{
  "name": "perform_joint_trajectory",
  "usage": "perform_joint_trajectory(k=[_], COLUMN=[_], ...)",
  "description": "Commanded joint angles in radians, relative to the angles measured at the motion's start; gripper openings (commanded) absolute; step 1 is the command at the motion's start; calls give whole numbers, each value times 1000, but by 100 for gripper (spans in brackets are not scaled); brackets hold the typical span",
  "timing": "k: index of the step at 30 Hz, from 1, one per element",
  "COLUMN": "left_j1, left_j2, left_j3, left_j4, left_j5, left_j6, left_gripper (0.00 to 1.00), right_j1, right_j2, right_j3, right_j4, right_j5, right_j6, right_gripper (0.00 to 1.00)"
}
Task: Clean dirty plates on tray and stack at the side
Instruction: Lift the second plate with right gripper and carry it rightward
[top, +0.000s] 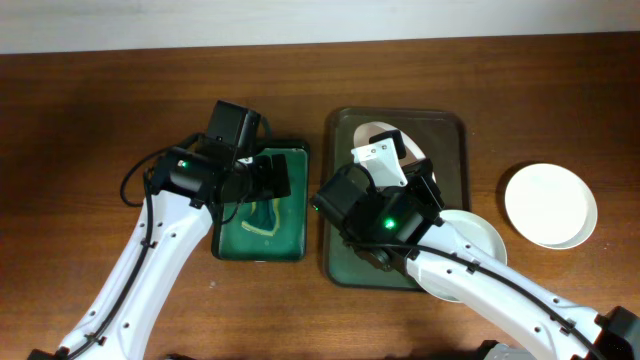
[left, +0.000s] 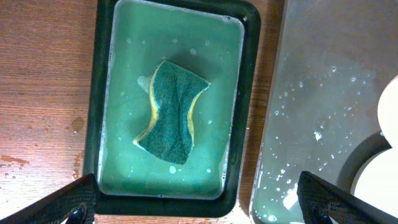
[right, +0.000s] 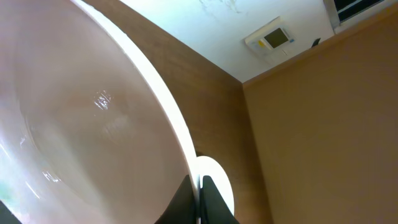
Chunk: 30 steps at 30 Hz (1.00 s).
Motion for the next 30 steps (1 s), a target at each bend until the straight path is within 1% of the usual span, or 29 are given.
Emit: perform_joint_trajectory(k=[1, 20, 22, 23, 25, 27, 30], left_j1=[1, 1, 1, 1, 1, 1, 1], left_j2=[-8, -8, -8, -8, -8, -8, -8], left_j3=[9, 9, 9, 9, 9, 9, 9], left_j4=[-1, -2, -2, -1, -1, -2, -2], left_j5=[4, 4, 4, 3, 3, 4, 4], left_j6=[6, 6, 6, 6, 6, 6, 6], left_gripper=[99, 99, 99, 99, 99, 99, 99], right_j1=[5, 5, -2, -11, -68, -177, -385], right_j2=[-19, -19, -19, -19, -19, -19, -19], right_j3=[1, 1, 1, 1, 1, 2, 8], right_j4=[2, 3, 11, 17, 50, 103, 159], right_j5=[37, 34, 9, -23, -185, -451, -835], right_j6=[17, 17, 46, 58, 72, 27, -77], right_gripper=[4, 4, 4, 4, 4, 4, 4])
